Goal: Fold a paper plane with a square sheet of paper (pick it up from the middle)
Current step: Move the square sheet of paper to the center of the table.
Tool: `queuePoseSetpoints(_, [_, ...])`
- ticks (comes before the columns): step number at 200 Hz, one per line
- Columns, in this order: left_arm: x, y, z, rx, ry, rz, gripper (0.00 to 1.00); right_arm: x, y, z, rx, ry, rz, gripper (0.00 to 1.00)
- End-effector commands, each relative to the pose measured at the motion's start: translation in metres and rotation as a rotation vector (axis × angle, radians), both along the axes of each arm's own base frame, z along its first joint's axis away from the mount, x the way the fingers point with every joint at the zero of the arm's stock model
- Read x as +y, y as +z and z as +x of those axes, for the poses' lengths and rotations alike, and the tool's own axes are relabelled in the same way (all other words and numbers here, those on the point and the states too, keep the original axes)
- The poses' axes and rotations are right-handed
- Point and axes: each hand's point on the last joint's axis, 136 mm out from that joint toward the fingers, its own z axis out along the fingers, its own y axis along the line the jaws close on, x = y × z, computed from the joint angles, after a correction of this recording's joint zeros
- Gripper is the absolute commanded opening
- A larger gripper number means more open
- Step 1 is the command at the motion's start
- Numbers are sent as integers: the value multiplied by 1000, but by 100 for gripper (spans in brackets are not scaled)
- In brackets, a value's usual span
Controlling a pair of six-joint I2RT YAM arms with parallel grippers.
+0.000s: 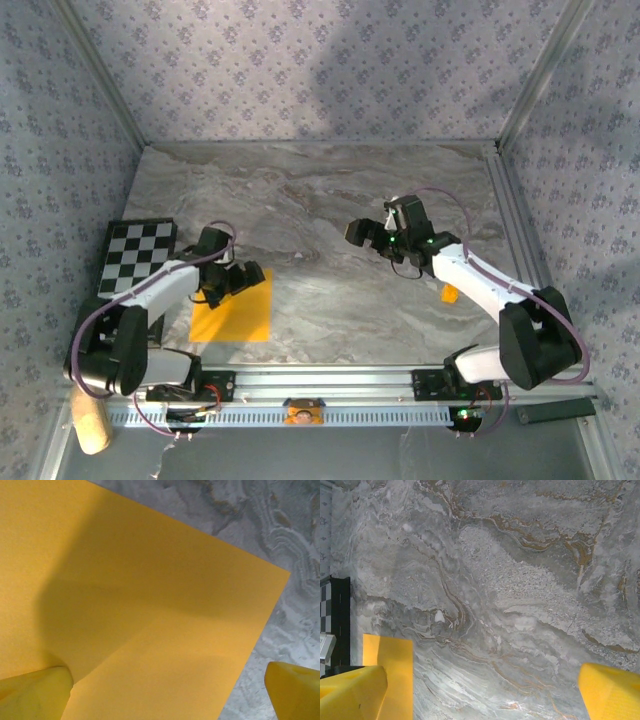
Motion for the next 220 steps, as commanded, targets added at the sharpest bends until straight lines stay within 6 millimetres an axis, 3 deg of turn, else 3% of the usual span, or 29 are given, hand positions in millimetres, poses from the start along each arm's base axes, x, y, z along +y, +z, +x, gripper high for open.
queuePoseSetpoints(1, [-19, -4, 8, 9, -10, -49, 100, 2, -4, -2, 21, -2, 4, 100])
queuePoseSetpoints(19, [-33, -4, 19, 8, -10, -66, 100, 0, -11, -6, 37, -8, -6, 99])
queuePoseSetpoints(57, [-83, 1, 52, -17, -39, -111, 100, -11, -28, -15, 82, -37, -40, 100])
queuePoseSetpoints(105, [-144, 0, 84, -16, -80, -98, 100, -42, -45, -25, 137, -145, -73, 100])
queuePoseSetpoints(137, [-181, 16, 104, -57, -102, -126, 100, -61, -42, -25, 118, -208, -55, 100])
queuePoseSetpoints(167, [-183, 40, 112, -135, -181, -62, 100, -60, -29, -26, 57, -156, -50, 100])
queuePoseSetpoints(197, [-155, 59, 114, -219, -257, 90, 100, -49, -12, -25, -52, -95, -2, 100])
queuePoseSetpoints(220, [-131, 56, 109, -168, -322, 154, 100, -44, -4, -23, -121, -76, -16, 100])
